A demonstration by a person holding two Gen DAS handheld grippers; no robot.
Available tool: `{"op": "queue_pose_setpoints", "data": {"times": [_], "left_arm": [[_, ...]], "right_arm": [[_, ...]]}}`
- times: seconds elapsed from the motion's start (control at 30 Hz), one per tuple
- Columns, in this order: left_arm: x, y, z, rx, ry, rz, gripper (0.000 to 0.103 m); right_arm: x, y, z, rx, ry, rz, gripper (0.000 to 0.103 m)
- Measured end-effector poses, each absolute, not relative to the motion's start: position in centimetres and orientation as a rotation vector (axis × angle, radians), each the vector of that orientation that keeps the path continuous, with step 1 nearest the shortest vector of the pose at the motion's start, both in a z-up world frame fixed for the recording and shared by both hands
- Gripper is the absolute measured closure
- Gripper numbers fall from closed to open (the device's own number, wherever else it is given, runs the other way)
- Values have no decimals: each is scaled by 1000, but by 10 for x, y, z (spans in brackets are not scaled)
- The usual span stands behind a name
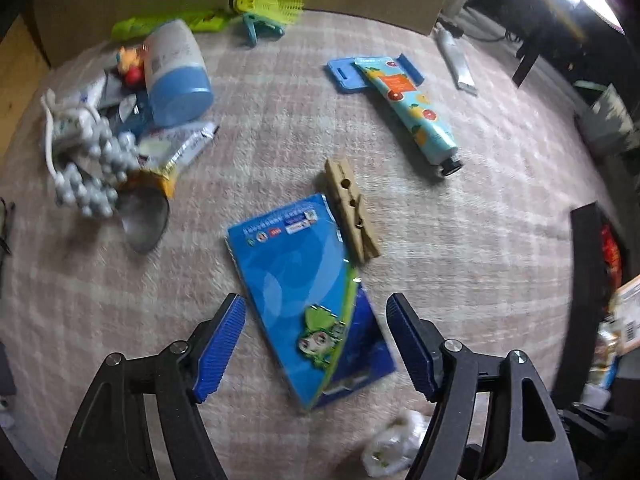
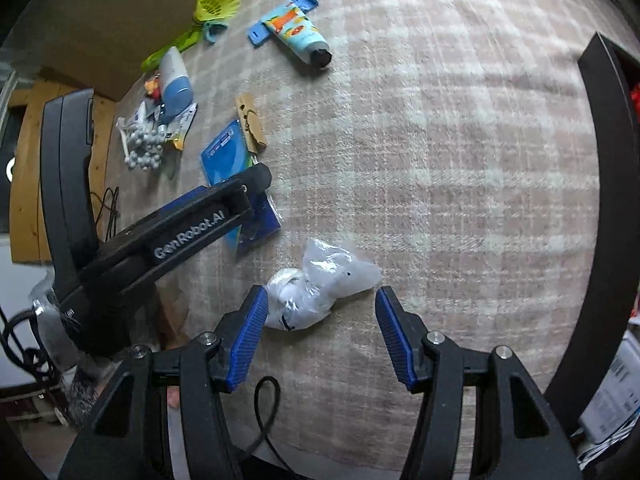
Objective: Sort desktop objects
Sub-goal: 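Grasp the blue card package with the left gripper while the right gripper approaches the plastic-wrapped item, then lift the blue card package with the left gripper while the right gripper grasps the plastic-wrapped item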
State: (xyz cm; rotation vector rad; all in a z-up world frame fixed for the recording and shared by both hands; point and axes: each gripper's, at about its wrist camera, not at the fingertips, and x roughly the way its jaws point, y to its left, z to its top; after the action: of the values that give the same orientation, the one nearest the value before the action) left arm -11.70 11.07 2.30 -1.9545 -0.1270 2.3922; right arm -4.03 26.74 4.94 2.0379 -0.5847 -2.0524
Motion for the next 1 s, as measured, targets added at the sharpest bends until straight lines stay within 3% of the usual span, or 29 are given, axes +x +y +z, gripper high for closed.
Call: {"op": "queue_pose_setpoints", "data": {"times": [0.13, 0.2, 0.63, 0.73, 0.8, 1.0], "left_arm": [[-112, 117, 22, -1928, 24, 2415, 34], [-109, 115, 23, -1919, 56, 2412, 42], [-85, 72, 28, -1886, 86, 2390, 48], [-79, 70, 29, -1877, 84, 2394, 49], [-72, 71, 31, -1871, 83, 2397, 49], [-36, 60, 34, -1852, 67, 2408, 49]], "right_arm": [[-43, 258, 47, 2044, -558, -2082, 48], [-44, 252, 45, 2052, -546, -2094, 48], [-47, 223, 30, 2110, -347, -2173, 47], [-46, 218, 31, 2099, -274, -2209, 51], [-44, 214, 33, 2093, -232, -2231, 62], [-38, 203, 37, 2047, -122, -2279, 66]]}}
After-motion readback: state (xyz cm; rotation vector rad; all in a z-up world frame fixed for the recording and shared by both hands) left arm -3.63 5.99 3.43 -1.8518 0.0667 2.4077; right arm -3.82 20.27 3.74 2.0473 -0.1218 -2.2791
